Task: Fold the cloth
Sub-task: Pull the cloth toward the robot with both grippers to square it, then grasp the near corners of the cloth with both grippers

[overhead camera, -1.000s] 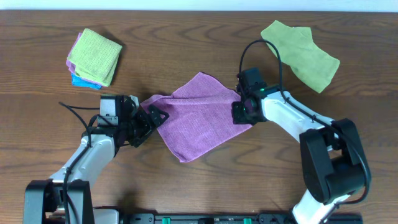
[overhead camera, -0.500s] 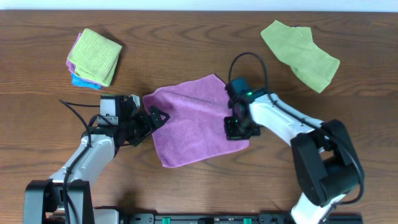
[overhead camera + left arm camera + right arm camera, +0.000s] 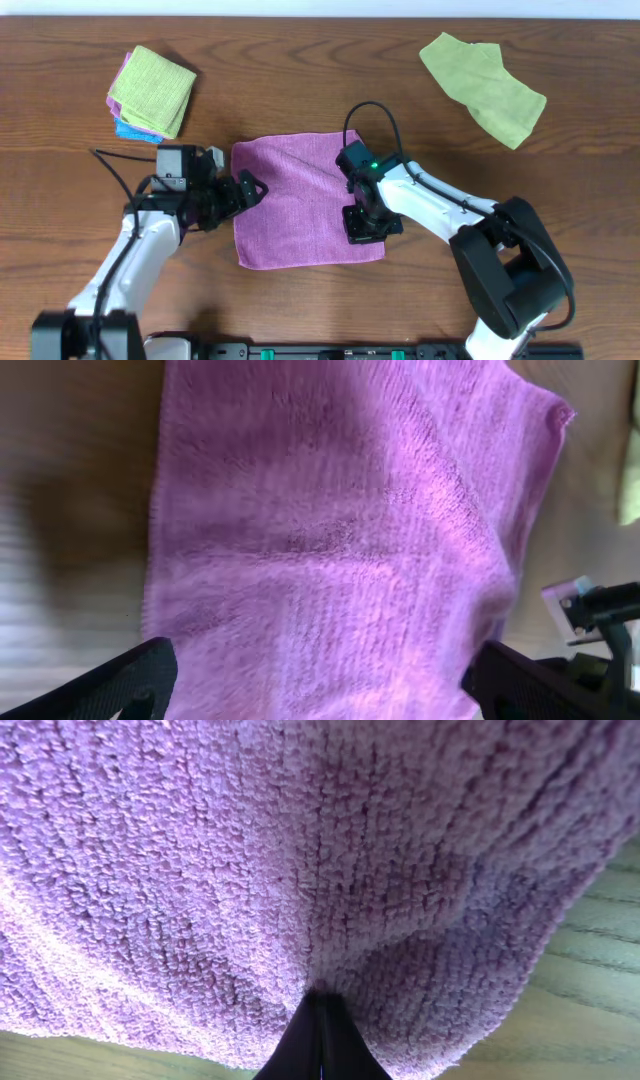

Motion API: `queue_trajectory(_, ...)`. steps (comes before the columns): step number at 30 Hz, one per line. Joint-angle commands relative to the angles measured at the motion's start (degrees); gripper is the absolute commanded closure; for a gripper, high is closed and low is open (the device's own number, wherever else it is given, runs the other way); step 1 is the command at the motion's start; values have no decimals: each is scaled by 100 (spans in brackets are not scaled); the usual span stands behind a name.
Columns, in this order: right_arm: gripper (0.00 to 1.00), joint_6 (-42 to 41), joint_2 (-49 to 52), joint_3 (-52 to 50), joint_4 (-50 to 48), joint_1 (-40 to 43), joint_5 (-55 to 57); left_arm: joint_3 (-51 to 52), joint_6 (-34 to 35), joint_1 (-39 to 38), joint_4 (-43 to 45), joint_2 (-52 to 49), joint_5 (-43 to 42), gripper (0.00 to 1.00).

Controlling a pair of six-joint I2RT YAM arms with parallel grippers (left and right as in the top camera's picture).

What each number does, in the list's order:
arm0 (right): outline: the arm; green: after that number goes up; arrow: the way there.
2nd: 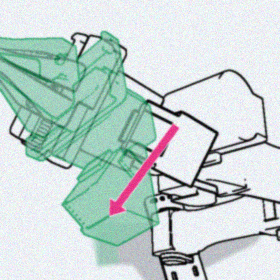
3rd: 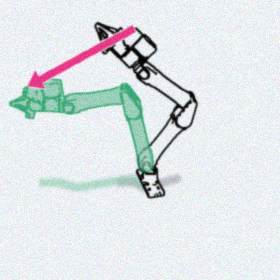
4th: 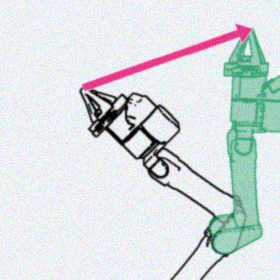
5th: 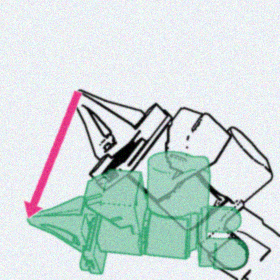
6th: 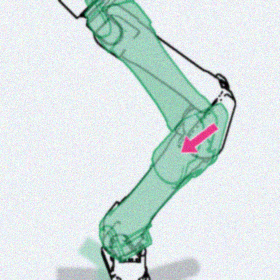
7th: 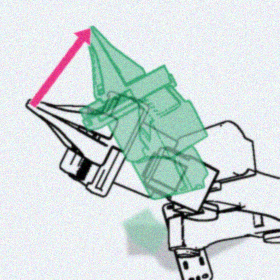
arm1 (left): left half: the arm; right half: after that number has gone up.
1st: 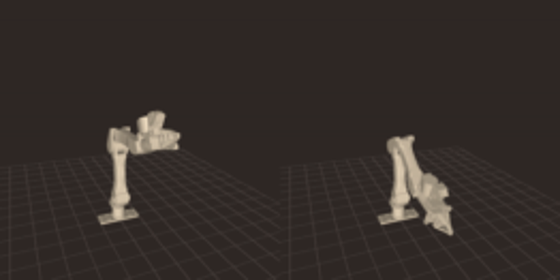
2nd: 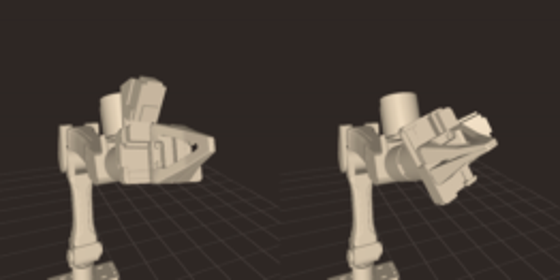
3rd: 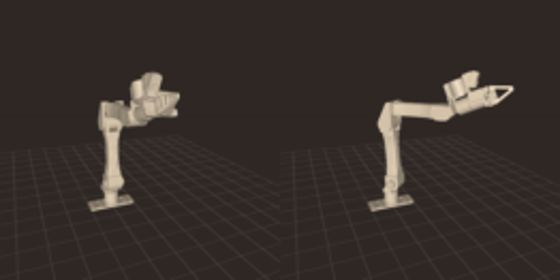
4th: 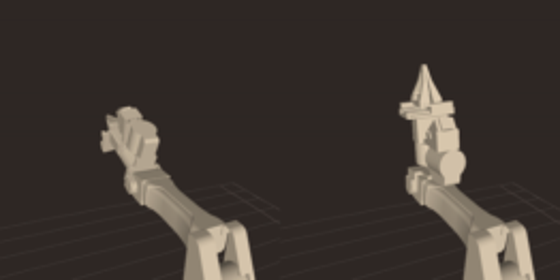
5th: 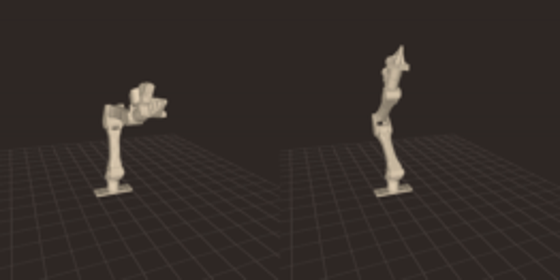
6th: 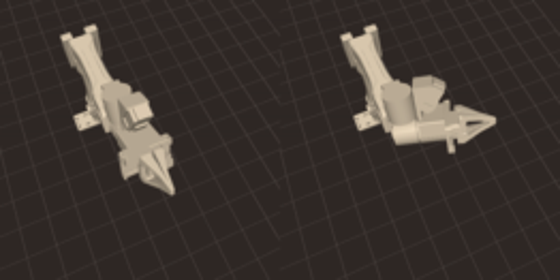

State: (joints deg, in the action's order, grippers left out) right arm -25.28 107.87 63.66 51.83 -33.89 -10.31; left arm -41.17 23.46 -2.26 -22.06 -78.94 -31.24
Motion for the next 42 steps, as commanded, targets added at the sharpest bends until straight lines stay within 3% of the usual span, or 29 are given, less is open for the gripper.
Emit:
queue_trajectory(1, 98, -83, -267, -111, 31, -26, -63, -267, -424, -133, -275, 461, 826, 4)
queue_trajectory(7, 97, -83, -1523, -111, 157, 37, 74, -267, -420, -752, -1021, 848, 2181, 4)
queue_trajectory(9, 68, -83, -1954, -111, 326, 101, 83, -267, -420, -885, -1252, 848, 2291, 4)
queue_trajectory(13, 50, -81, -2597, -116, 802, 249, 90, -264, -374, -935, -1735, 846, 2282, 2)
queue_trajectory(22, 55, 55, -2894, -1115, 463, 647, -544, 105, -240, -940, -2229, 848, 1939, 0)
queue_trajectory(25, 54, 223, -2922, -1655, 9, 949, -1139, 420, -199, -940, -2140, 848, 1668, 7)
queue_trajectory(32, 36, 605, -2944, -2400, -785, 1764, -2081, 883, 66, -940, -1523, 846, 1099, 9)
queue_trajectory(34, 32, 605, -2944, -2529, -994, 1871, -2127, 988, 203, -940, -1252, 846, 879, 18)
queue_trajectory(42, 26, 603, -2909, -3045, -1939, 1926, -2111, 1250, 472, -940, -1034, 820, 758, 17)
